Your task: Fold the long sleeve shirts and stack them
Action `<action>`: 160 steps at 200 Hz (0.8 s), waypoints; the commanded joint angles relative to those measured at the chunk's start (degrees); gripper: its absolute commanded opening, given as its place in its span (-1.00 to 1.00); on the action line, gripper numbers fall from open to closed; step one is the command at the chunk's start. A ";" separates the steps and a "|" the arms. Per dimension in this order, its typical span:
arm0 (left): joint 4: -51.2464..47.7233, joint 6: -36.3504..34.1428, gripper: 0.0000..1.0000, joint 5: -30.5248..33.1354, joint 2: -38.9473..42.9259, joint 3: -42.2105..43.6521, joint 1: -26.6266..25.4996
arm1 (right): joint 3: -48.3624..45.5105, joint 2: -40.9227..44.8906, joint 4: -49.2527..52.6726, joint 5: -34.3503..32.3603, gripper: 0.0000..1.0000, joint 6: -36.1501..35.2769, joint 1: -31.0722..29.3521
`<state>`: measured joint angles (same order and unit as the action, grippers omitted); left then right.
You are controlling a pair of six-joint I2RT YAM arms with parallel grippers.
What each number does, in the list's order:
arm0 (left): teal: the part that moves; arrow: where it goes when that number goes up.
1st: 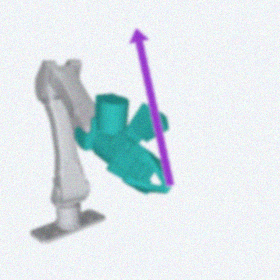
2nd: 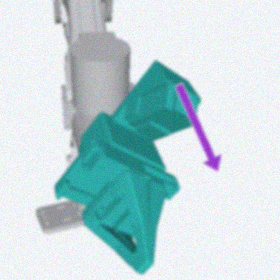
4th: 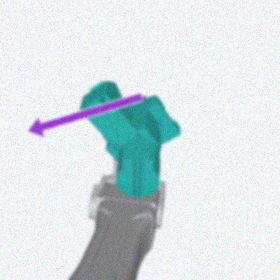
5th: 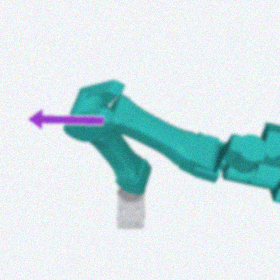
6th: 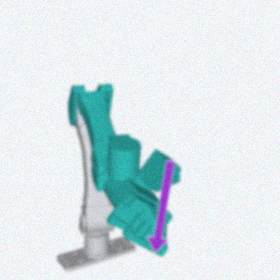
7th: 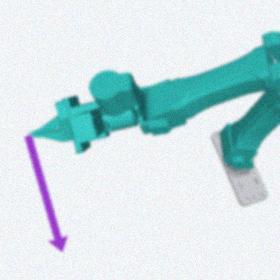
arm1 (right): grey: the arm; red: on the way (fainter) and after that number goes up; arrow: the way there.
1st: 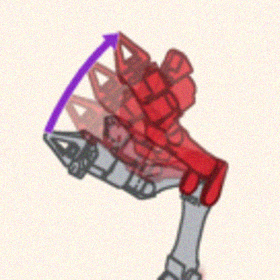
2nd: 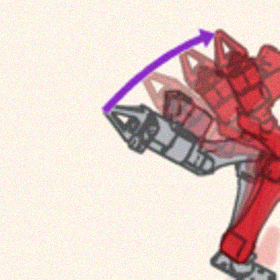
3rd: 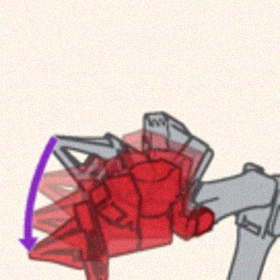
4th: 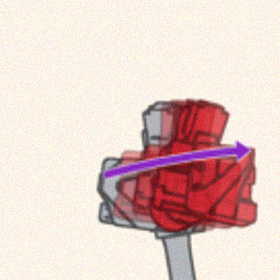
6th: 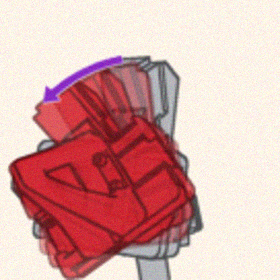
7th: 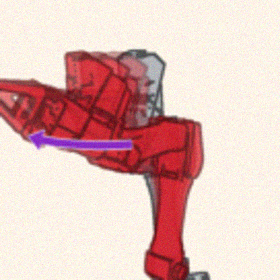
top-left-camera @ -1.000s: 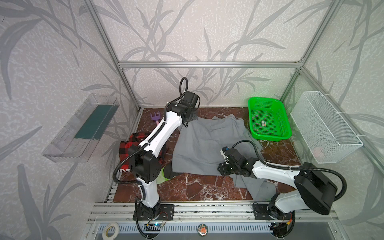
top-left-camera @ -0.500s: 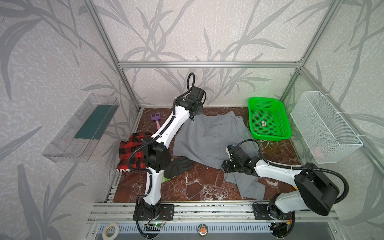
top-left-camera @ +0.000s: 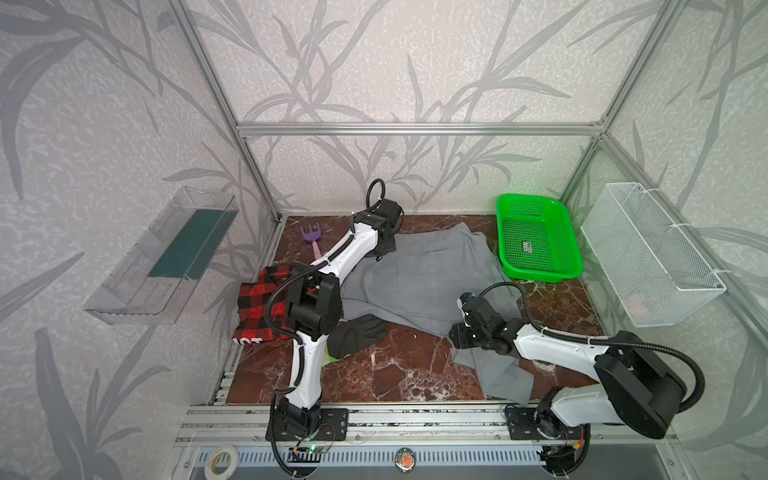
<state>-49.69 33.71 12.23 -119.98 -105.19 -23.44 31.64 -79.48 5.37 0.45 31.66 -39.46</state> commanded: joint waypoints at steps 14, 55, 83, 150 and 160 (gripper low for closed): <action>3.45 4.19 -1.00 -1.98 7.86 13.47 0.41 | 0.53 0.60 6.94 -2.27 0.06 1.58 1.14; 5.87 5.30 -1.00 -3.49 15.54 27.95 0.41 | -1.63 5.93 7.80 -0.09 0.06 2.62 1.14; 6.80 5.86 -1.00 -4.88 20.54 35.10 0.33 | -3.15 9.08 8.13 0.60 0.05 3.22 1.13; 6.57 3.44 -1.00 -5.91 21.47 34.84 0.05 | -2.41 10.93 9.35 0.17 0.05 3.43 1.14; 6.05 1.87 -1.00 -5.28 19.64 30.67 0.32 | -1.66 10.86 9.48 -0.53 0.05 2.96 1.06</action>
<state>-43.03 38.30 5.30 -98.08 -66.48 -23.51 28.75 -69.21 13.13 1.50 34.92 -38.61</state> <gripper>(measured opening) 0.047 0.527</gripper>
